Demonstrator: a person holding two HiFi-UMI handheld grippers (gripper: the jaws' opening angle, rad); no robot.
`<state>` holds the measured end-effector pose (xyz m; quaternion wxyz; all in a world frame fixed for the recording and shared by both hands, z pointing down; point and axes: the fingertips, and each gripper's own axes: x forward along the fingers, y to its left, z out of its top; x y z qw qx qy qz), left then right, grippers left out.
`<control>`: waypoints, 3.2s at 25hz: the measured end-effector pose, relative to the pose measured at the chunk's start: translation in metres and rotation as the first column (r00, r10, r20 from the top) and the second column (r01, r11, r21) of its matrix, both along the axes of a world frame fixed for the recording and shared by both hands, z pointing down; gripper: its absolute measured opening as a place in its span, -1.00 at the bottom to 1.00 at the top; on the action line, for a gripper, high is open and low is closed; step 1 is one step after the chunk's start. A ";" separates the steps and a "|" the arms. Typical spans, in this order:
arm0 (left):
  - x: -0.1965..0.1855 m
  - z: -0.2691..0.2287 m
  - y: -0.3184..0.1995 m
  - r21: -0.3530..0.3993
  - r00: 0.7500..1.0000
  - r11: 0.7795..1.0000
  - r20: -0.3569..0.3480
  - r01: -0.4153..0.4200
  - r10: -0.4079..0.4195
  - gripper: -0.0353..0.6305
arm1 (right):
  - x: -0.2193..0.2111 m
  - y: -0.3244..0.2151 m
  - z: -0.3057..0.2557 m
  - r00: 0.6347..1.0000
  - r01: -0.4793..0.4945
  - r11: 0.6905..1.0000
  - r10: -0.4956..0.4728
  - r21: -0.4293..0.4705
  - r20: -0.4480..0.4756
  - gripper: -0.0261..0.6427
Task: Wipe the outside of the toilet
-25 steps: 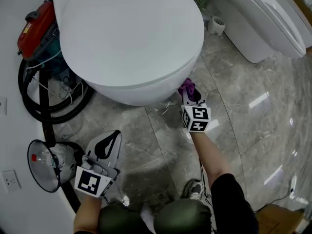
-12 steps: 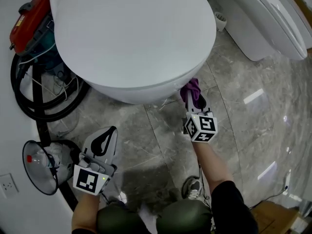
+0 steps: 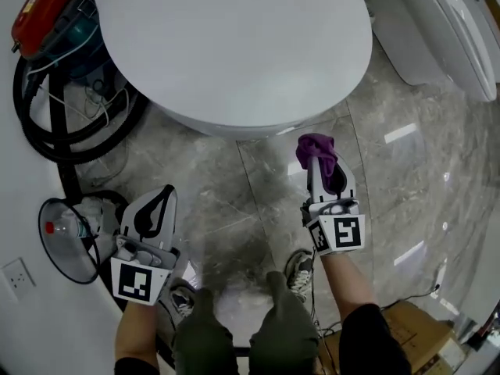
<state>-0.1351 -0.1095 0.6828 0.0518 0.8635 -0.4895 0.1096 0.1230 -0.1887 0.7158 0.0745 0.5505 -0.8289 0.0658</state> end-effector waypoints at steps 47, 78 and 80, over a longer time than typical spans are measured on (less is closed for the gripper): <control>0.092 -0.639 0.094 -0.093 0.994 0.994 -0.095 -0.065 0.056 -0.89 | 0.050 0.157 -0.704 0.998 0.025 0.999 -0.023 -0.034 0.055 -0.72; 0.128 -0.687 0.103 0.040 0.993 0.992 -0.003 -0.117 0.117 -0.89 | 0.055 0.168 -0.705 0.997 0.060 0.997 -0.057 -0.048 0.052 -0.72; 0.131 -0.685 0.102 0.040 0.993 0.992 -0.002 -0.116 0.116 -0.89 | 0.058 0.166 -0.702 0.997 0.055 0.997 -0.052 -0.053 0.052 -0.72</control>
